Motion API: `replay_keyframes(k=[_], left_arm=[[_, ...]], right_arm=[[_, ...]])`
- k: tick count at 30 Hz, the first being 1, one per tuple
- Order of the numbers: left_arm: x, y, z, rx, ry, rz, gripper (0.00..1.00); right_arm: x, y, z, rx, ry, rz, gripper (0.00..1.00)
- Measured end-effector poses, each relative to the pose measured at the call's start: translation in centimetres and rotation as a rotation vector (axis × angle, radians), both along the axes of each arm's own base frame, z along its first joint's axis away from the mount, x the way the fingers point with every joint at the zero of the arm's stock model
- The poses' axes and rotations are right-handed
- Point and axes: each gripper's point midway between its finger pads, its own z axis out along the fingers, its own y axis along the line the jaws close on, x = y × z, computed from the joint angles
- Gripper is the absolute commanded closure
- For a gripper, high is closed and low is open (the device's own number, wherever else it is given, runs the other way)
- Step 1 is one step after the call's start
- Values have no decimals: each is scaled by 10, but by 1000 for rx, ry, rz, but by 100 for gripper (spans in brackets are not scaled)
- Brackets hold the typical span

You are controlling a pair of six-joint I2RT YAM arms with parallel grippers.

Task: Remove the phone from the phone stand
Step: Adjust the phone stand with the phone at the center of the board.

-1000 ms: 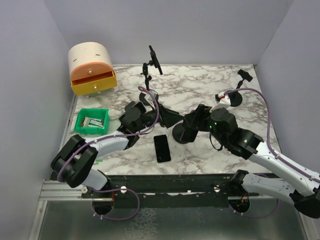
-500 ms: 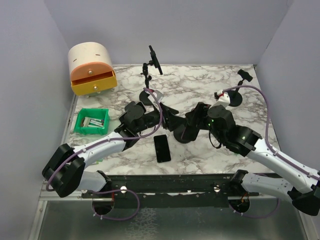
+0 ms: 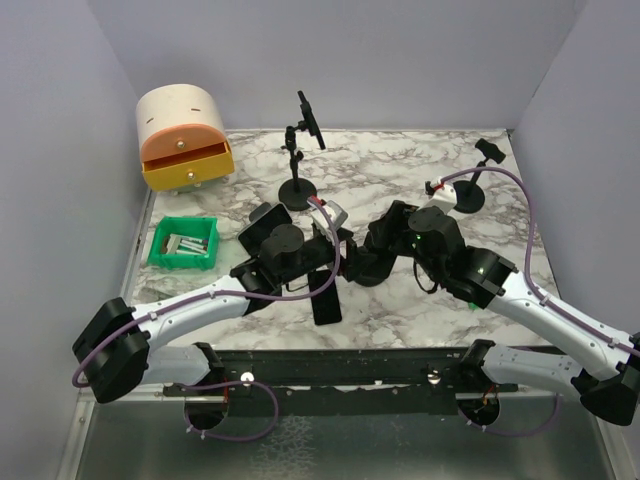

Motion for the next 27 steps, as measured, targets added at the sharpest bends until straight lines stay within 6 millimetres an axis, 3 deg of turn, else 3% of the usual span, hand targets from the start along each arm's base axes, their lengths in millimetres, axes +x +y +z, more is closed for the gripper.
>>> replay_keyframes(k=[6,11,27], left_arm=[[15,5,8,31,-54,117,26],[17,1,20,51,-119,179,36],[11,-9,22,215,-274,296,98]], right_arm=[[0,0,0,8,2,-5,100],[0,0,0,12,4,-7,100],[2,-3,1,14,-2,-33,100]])
